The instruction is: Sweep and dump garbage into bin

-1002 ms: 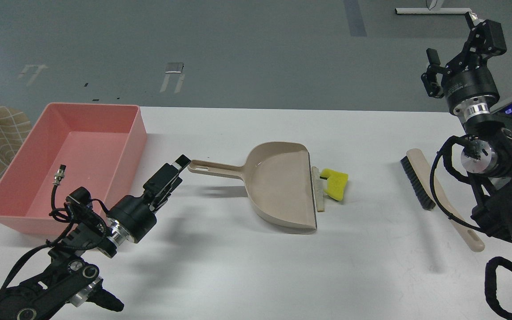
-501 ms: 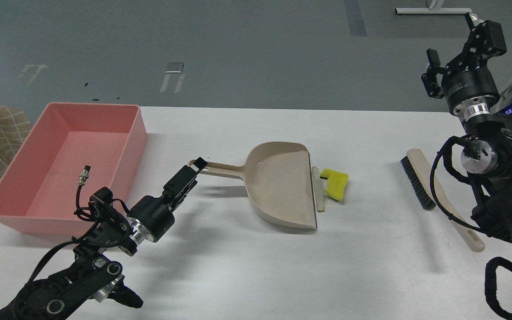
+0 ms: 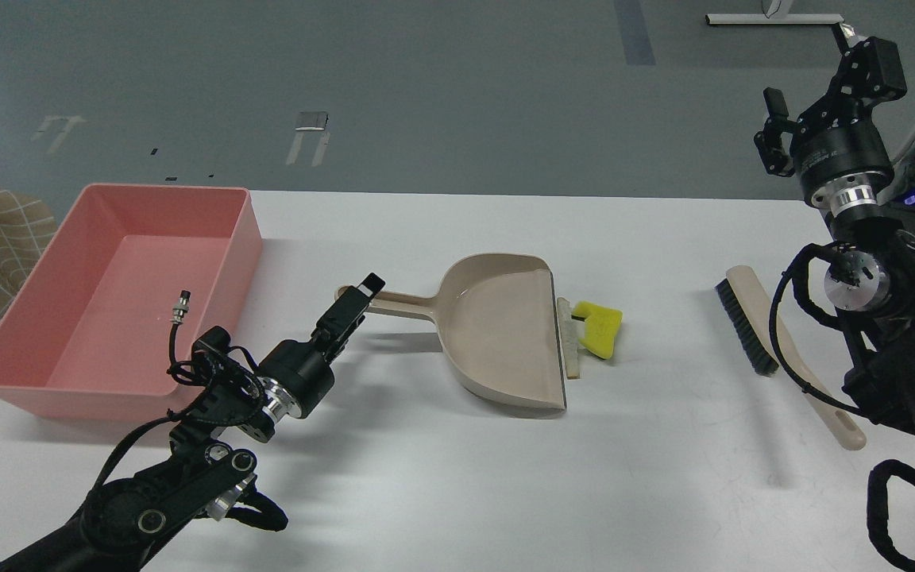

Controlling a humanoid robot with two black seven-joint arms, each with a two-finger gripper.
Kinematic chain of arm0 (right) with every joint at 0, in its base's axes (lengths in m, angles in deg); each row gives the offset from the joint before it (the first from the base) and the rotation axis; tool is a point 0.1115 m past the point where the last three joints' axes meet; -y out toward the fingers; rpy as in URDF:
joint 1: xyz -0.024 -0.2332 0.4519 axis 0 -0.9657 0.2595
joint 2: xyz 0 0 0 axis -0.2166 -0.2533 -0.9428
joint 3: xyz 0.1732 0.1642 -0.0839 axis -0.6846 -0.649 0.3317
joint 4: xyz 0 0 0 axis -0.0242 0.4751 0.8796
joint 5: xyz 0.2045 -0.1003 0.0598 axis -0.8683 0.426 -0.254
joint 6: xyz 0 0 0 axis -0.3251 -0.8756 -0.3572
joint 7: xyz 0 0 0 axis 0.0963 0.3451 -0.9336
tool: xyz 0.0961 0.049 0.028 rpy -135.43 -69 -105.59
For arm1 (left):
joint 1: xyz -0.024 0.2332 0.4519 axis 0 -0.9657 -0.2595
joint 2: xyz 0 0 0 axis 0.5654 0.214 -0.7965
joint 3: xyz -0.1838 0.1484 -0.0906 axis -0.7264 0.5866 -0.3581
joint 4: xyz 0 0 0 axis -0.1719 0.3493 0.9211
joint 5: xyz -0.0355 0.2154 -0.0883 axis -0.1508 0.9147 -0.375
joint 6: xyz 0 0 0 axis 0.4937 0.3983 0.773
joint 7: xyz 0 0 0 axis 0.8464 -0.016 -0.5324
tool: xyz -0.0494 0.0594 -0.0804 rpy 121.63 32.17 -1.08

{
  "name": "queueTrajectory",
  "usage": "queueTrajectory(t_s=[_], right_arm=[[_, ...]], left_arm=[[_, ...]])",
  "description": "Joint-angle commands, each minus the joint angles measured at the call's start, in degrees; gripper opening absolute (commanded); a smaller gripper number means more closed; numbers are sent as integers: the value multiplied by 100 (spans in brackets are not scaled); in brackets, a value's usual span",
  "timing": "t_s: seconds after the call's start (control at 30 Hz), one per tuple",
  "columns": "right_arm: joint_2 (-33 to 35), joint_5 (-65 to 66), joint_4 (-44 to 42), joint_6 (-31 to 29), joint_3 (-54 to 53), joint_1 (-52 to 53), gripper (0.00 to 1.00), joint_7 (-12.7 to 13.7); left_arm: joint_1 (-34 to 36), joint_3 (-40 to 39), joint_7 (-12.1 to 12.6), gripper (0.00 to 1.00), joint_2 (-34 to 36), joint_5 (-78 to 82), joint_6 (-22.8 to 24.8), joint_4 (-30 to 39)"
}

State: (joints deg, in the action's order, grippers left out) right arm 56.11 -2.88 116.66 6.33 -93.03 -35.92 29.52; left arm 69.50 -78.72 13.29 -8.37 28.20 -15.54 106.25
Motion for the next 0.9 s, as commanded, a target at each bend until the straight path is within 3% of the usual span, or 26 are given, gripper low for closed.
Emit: queueTrajectory(t_s=[0.0, 0.57, 0.63, 0.87], right_arm=[[0, 0, 0, 0, 0, 9, 100, 0], [0, 0, 0, 0, 0, -9, 100, 0], [0, 0, 0, 0, 0, -9, 100, 0], [0, 0, 8, 0, 0, 0, 100, 0]], left_arm=[[144, 189, 1, 98, -65, -6, -163, -118], [364, 234, 63, 87, -215, -6, -357, -329], [364, 234, 63, 84, -215, -6, -357, -329], [382, 313, 186, 54, -215, -6, -357, -329]])
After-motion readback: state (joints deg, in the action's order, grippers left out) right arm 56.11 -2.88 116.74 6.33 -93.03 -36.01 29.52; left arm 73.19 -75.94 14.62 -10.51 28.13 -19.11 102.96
